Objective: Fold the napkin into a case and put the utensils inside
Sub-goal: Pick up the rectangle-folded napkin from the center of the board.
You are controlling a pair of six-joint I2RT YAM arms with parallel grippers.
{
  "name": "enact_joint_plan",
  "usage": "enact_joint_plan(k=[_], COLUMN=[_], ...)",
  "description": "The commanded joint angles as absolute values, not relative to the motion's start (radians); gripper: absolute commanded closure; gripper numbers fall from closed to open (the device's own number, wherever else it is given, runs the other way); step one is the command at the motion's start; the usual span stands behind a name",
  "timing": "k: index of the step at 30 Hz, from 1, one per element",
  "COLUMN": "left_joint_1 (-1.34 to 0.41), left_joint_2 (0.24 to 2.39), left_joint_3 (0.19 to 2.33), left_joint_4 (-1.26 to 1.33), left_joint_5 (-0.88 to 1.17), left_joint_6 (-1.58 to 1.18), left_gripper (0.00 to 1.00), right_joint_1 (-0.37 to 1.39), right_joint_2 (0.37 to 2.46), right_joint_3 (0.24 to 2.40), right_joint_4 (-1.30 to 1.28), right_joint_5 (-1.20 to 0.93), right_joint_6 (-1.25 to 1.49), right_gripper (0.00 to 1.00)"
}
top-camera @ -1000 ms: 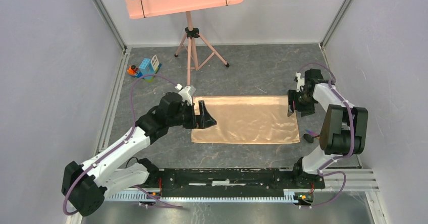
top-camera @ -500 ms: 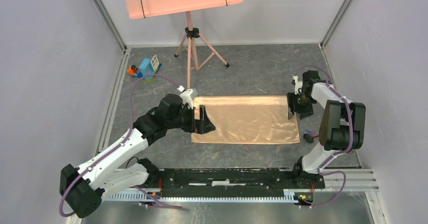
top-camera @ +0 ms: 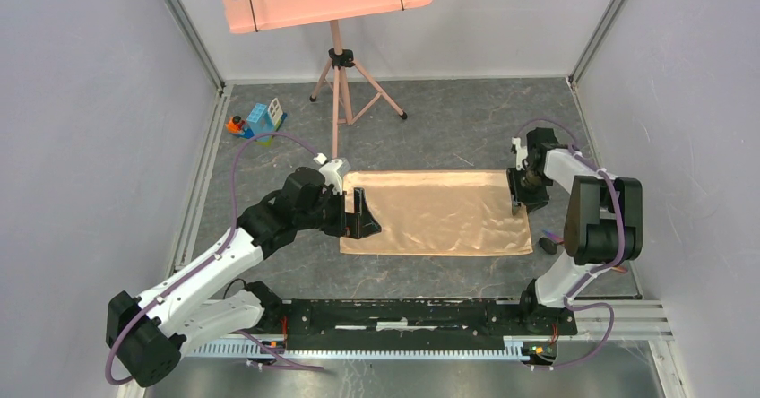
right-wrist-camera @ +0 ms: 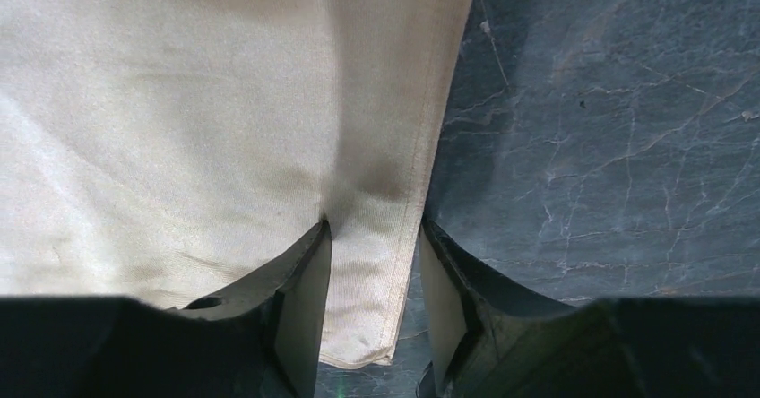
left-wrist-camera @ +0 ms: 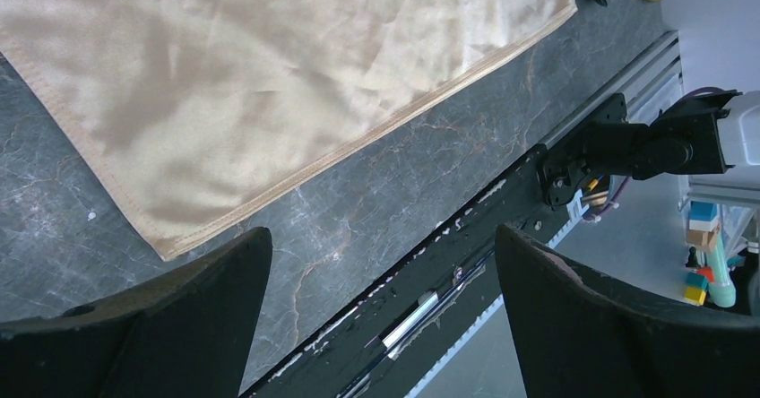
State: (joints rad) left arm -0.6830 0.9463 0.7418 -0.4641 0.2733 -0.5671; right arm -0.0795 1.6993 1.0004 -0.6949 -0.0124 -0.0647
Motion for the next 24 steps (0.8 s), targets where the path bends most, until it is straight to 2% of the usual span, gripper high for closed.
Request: enact_joint_plan(k=[1, 4, 7, 11, 13, 19, 24], left_joint_1=[-0.684, -0.684, -0.684, -0.684, -0.685, -0.685, -0.684], left_joint_2=[0.944, 0.942, 0.942, 0.947, 0.951, 0.984, 1.005], left_joint_3=[0.792, 0.794, 0.793, 0.796, 0.795, 0.795, 0.795], left_joint_4=[-0.464, -0.473, -0.479, -0.483, -0.482, -0.473, -0.442], left_joint_5=[0.259, 0.255, 0.254, 0.258, 0.262, 0.283, 0.320], left_joint_6=[-0.504, -0.503, -0.501, -0.502, -0.502, -0.508, -0.536], left_gripper=[0.00, 0.00, 0.00, 0.00, 0.00, 0.00, 0.00], right_joint_1=[-0.052, -0.052, -0.052, -0.052, -0.051, -0.041, -0.033], right_joint_2=[1.753, 1.764, 1.776, 1.747, 1.723, 1.597, 1.540], right_joint_3=[0.933, 0.891, 0.853, 0.835, 0.844, 0.862, 0.870], right_joint_4=[-0.597, -0.559, -0.537, -0.509, -0.515, -0.555, -0.543], right_joint_5=[-0.043, -0.071, -0.045, -0.021, 0.016, 0.302, 0.405], right_joint_6=[-0.034, -0.043, -0.073, -0.081, -0.079, -0.050, -0.057], right_gripper=[0.56, 0.67, 0.84, 0.99, 1.00, 1.00, 1.00])
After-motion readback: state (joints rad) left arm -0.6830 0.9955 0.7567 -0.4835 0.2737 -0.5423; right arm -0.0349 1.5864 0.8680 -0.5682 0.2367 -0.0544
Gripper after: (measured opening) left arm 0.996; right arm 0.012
